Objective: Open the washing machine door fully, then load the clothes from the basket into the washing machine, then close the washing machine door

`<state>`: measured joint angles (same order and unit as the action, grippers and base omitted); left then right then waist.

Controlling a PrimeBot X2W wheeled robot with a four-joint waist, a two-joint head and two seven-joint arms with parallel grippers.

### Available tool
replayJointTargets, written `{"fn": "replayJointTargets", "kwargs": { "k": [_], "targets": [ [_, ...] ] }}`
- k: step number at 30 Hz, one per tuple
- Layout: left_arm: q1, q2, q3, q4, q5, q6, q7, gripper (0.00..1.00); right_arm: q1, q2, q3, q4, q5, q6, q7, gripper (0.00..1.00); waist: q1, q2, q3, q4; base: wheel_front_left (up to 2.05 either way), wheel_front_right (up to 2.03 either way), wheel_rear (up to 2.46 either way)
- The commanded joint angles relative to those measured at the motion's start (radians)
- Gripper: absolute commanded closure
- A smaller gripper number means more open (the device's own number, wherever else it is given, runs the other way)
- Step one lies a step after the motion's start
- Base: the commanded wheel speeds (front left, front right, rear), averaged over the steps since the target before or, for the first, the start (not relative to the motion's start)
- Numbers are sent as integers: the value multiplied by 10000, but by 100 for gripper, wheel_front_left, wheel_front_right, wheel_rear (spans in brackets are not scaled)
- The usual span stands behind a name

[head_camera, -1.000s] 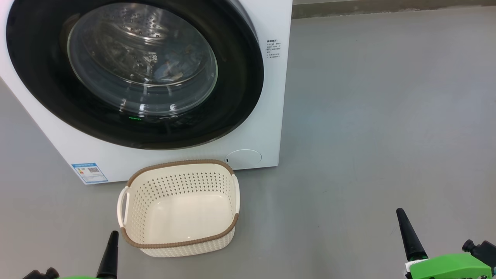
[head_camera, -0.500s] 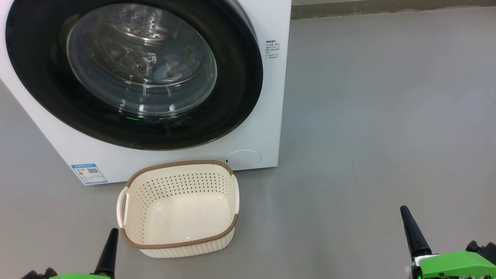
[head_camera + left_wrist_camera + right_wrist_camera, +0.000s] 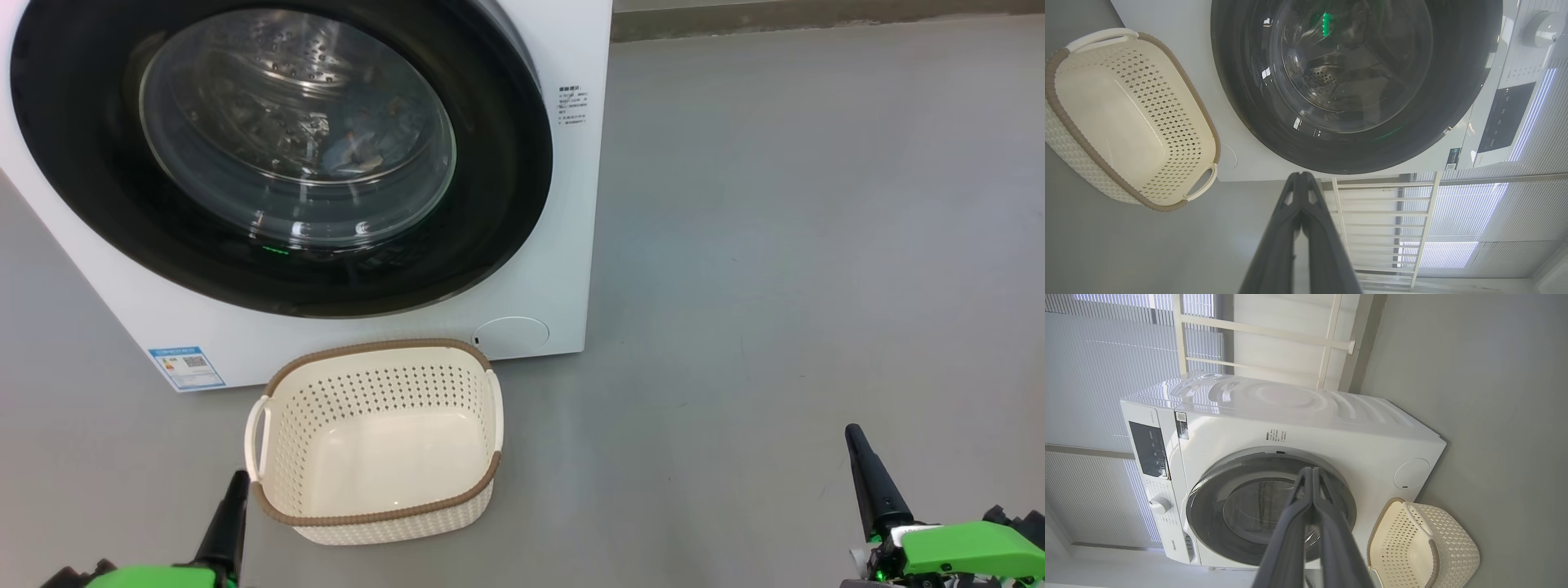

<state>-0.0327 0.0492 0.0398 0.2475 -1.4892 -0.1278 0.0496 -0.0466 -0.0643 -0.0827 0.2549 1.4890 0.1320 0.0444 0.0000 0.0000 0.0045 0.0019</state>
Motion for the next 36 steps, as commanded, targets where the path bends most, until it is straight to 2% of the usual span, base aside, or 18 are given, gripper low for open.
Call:
{"fn": "replayJointTargets", "kwargs": {
  "k": [1,11,36],
  "targets": [
    [-559,208,348,-158,-387,-26,119,100,-445,-107,122,-201,387,-9,117,100,0,0,-2,-3,0,0,0],
    [-729,209,467,-34,-1421,-29,418,100,-582,-102,26,-122,1476,-13,418,100,0,0,-14,-19,0,0,0],
    [-735,154,544,-31,-1357,-29,479,100,-590,-37,-66,-116,1399,-13,492,100,0,0,-14,-19,0,0,0]
  ]
}}
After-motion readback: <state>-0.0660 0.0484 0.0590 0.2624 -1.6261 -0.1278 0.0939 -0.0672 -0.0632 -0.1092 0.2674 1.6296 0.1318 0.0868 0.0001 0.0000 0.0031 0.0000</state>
